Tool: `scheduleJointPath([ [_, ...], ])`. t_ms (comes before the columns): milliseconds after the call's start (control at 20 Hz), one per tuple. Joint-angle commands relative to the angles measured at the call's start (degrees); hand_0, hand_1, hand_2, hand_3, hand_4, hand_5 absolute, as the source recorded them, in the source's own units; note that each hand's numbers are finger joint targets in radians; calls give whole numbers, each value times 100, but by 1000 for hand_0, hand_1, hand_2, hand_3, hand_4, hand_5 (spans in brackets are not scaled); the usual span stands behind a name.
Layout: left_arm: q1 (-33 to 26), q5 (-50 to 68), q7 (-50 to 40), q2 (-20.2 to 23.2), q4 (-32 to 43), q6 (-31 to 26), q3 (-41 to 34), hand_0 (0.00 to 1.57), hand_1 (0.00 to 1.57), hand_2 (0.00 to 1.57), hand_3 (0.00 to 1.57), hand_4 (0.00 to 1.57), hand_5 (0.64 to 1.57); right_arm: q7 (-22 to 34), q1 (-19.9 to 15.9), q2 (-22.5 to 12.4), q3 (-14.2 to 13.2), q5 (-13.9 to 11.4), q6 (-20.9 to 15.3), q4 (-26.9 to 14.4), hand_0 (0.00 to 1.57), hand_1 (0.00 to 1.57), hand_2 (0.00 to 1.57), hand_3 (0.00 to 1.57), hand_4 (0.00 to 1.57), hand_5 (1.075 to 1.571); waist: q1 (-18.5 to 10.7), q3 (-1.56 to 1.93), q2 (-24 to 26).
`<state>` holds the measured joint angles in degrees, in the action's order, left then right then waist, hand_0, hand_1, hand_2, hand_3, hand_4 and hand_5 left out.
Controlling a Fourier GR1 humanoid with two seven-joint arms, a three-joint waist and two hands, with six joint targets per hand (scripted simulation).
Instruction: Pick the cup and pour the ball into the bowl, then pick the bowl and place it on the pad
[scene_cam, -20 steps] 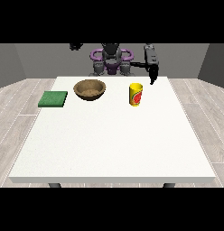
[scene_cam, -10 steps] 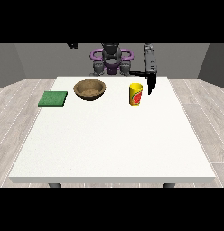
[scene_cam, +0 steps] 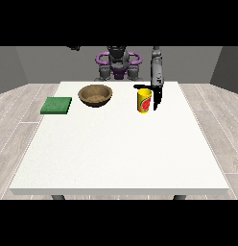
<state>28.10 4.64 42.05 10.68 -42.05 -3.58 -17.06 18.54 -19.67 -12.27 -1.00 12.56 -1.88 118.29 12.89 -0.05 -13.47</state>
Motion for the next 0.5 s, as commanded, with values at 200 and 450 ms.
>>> scheduleJointPath([
  [200,459,249,364,272,794,-146,-335,0,0,0,0,0,1439,-297,459,-255,-577,615,597,397,0,0,0,0,0,1566,360,4,-264],
  [450,282,-635,1151,665,883,1170,-111,1322,1322,1571,1571,1025,1487,206,-50,-546,-838,882,530,571,0,0,0,0,0,1560,444,2,-571],
])
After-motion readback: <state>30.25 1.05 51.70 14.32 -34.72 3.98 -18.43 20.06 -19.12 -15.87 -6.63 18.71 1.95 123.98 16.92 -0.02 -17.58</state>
